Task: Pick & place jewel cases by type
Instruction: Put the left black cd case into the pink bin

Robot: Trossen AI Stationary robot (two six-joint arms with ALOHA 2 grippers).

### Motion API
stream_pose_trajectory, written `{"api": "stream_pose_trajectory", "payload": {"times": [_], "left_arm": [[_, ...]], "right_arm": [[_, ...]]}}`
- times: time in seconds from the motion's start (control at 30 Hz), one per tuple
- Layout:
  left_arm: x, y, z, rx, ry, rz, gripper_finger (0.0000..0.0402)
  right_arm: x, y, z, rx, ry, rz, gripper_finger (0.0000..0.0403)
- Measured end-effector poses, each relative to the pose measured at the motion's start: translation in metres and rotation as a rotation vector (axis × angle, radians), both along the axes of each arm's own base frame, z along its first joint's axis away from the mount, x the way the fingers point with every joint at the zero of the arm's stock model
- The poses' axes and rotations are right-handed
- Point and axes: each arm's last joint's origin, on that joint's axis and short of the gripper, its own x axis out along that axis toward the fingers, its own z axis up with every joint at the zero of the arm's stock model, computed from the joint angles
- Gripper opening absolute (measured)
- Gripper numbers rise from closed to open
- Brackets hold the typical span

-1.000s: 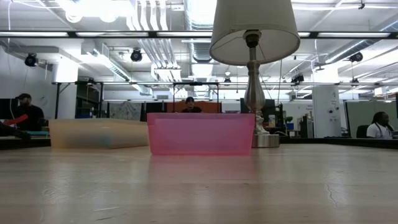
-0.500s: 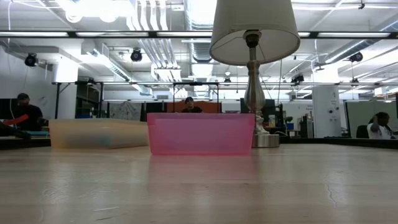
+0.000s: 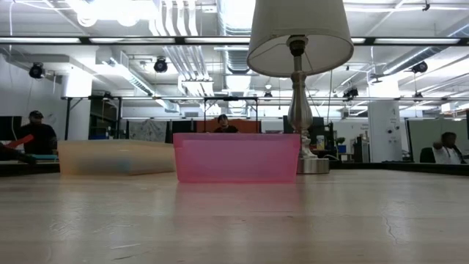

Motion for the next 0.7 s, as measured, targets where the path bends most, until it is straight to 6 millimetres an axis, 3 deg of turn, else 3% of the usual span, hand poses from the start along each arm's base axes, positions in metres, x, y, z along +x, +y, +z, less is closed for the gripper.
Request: {"api": "stream_pose_trajectory", "payload": {"times": [0.7], "left_arm": [[-0.0003,0.0006,0.0008,0.011,-0.004,-0.002,0.0085]], "right_arm": [[0.0014,-0.0020,0.0001,0.003,-0.001,-0.009,0.0013]]}}
